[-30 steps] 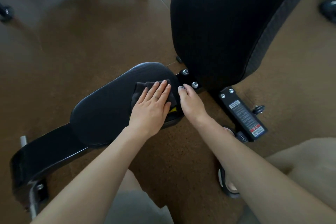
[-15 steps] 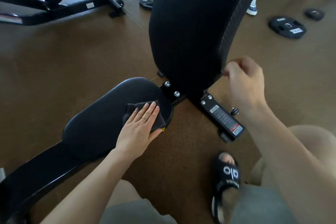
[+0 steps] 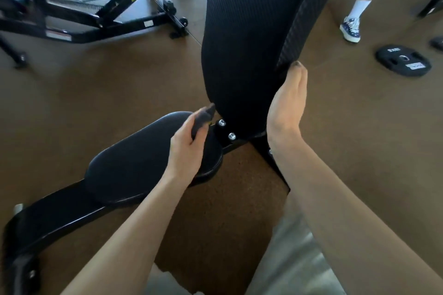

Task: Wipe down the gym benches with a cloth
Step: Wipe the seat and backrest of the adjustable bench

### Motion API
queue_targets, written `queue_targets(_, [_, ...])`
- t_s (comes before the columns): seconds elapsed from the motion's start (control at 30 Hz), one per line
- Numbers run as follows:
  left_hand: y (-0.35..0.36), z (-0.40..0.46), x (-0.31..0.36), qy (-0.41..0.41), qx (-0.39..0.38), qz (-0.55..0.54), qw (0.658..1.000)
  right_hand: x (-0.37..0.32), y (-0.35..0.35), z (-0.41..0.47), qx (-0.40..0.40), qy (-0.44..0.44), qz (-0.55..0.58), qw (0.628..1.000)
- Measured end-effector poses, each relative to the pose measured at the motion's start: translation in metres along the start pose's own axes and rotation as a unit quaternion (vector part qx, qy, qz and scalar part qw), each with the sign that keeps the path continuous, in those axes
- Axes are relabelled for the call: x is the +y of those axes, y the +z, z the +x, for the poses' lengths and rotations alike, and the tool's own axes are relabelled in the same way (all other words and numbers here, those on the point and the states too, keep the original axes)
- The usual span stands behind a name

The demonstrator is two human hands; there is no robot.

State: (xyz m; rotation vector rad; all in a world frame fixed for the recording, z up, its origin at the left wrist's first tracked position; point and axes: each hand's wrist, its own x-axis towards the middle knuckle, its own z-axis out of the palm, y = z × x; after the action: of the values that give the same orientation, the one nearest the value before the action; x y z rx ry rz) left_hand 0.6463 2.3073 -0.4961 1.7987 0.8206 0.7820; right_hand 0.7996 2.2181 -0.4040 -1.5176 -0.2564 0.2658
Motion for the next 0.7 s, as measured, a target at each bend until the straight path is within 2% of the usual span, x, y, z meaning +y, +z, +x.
queue_targets(0.1, [0.03,0.029,0.058,-0.016,0.067,-0.171,0.983,0.0,-0.003,0.005,0.009,0.011,0.023,1.0])
queue_targets(0.17, [0.053,0.042,0.085,-0.001,0.098,-0.215,0.972,-0.003,-0.007,0.011,0.008,0.023,0.043,0.999])
queue_targets(0.27, [0.092,0.051,0.115,-0.001,0.09,-0.226,0.97,-0.003,-0.011,0.021,-0.015,0.051,0.068,0.996])
queue_targets(0.4, [0.125,0.037,0.122,0.022,0.067,-0.238,0.969,0.001,-0.023,0.026,-0.033,0.053,0.059,0.996])
queue_targets(0.5, [0.132,0.025,0.121,0.044,0.078,-0.208,0.974,0.005,-0.029,0.026,-0.055,0.048,0.058,0.996])
queue_targets(0.7, [0.133,0.048,0.113,0.059,0.091,-0.218,0.97,0.006,-0.03,0.033,-0.069,0.057,0.065,0.994])
